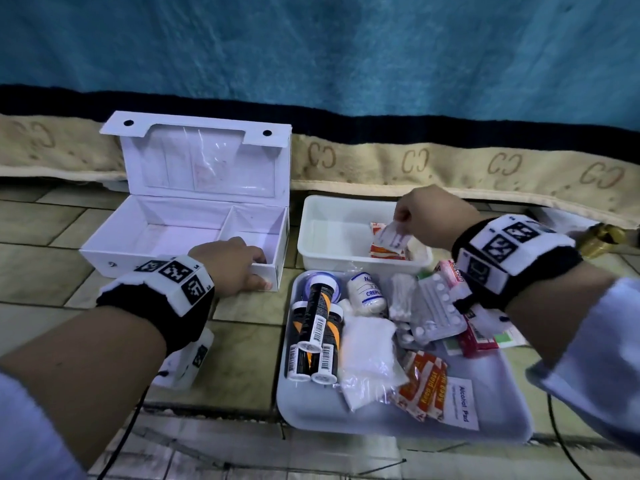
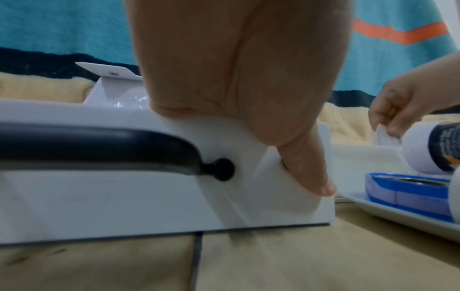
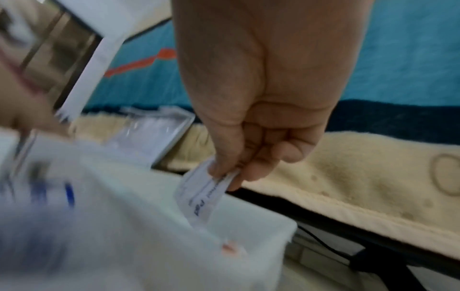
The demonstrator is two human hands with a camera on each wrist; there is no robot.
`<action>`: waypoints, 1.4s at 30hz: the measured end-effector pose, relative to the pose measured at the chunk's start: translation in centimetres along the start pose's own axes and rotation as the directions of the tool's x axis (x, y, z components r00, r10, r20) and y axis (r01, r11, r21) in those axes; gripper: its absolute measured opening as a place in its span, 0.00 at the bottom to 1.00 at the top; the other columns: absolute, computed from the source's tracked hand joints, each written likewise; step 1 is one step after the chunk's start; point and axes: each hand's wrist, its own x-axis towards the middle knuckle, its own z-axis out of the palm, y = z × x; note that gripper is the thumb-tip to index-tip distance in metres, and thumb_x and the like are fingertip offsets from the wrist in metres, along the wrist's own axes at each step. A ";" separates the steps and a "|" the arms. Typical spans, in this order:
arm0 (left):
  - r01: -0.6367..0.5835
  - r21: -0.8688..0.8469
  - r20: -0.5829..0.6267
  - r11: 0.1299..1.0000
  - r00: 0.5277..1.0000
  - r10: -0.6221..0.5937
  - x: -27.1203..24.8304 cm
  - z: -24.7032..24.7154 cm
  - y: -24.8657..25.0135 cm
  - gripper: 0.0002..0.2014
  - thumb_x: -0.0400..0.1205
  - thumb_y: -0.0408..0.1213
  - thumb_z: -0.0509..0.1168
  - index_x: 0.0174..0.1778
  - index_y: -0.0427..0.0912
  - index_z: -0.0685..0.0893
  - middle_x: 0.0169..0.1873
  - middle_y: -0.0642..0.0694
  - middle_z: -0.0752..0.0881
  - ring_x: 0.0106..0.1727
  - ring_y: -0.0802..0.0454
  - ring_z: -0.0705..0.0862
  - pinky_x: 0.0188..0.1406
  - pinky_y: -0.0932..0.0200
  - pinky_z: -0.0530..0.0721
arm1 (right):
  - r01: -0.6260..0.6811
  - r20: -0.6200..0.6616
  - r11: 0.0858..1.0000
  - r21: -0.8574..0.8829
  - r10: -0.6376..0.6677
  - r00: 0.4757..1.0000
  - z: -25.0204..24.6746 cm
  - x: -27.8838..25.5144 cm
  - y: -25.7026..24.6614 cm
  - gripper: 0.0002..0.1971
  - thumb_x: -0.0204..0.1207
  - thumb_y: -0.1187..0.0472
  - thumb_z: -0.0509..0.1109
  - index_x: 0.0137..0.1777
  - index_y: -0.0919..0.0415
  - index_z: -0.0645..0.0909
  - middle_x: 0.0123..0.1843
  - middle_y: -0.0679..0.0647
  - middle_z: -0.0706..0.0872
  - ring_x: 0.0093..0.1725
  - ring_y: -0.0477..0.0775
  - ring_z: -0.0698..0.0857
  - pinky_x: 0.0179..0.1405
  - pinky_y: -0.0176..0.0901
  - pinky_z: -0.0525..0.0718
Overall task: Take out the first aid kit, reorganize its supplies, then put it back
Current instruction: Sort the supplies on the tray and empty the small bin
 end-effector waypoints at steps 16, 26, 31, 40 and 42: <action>-0.041 -0.061 0.038 0.997 0.998 0.043 0.6 -0.1 -0.1 0.20 0.76 0.60 0.64 0.59 0.54 0.75 0.58 0.45 0.75 0.57 0.44 0.78 0.52 0.54 0.72 | -0.350 0.037 0.820 0.454 0.375 0.926 2.6 -18.9 4.3 0.09 0.69 0.67 0.75 0.35 0.52 0.83 0.18 0.45 0.84 0.19 0.34 0.80 0.23 0.22 0.74; -0.043 -0.067 0.011 0.997 0.999 0.044 0.6 0.0 -0.3 0.23 0.75 0.60 0.65 0.61 0.52 0.77 0.53 0.46 0.74 0.54 0.45 0.78 0.57 0.51 0.76 | -0.496 0.116 0.804 0.327 0.487 0.866 6.4 -19.8 3.0 0.13 0.64 0.58 0.80 0.36 0.45 0.77 0.31 0.42 0.84 0.32 0.46 0.81 0.27 0.29 0.70; -0.029 -0.062 0.020 0.998 0.999 0.030 0.4 -0.1 -0.2 0.24 0.75 0.61 0.64 0.63 0.54 0.76 0.53 0.47 0.73 0.56 0.45 0.78 0.58 0.51 0.77 | -0.495 0.045 0.851 0.176 0.495 0.868 6.1 -19.9 1.9 0.14 0.66 0.49 0.77 0.37 0.45 0.72 0.39 0.48 0.88 0.41 0.55 0.86 0.35 0.40 0.78; -0.015 -0.032 0.040 0.999 0.999 0.016 0.1 -0.4 0.0 0.25 0.78 0.59 0.63 0.69 0.55 0.73 0.64 0.45 0.74 0.63 0.45 0.77 0.64 0.47 0.76 | -0.171 -0.253 0.971 0.165 0.210 0.945 -2.7 -12.9 0.2 0.07 0.73 0.50 0.66 0.37 0.50 0.79 0.34 0.52 0.85 0.37 0.59 0.83 0.35 0.46 0.82; -0.010 -0.033 0.045 0.999 0.999 0.011 0.0 -0.5 0.1 0.24 0.78 0.59 0.63 0.69 0.55 0.72 0.64 0.46 0.73 0.62 0.45 0.77 0.64 0.47 0.76 | -0.042 -0.234 0.999 0.014 0.044 0.971 -3.1 -9.0 0.1 0.06 0.76 0.54 0.64 0.47 0.51 0.81 0.44 0.55 0.86 0.45 0.62 0.84 0.38 0.45 0.79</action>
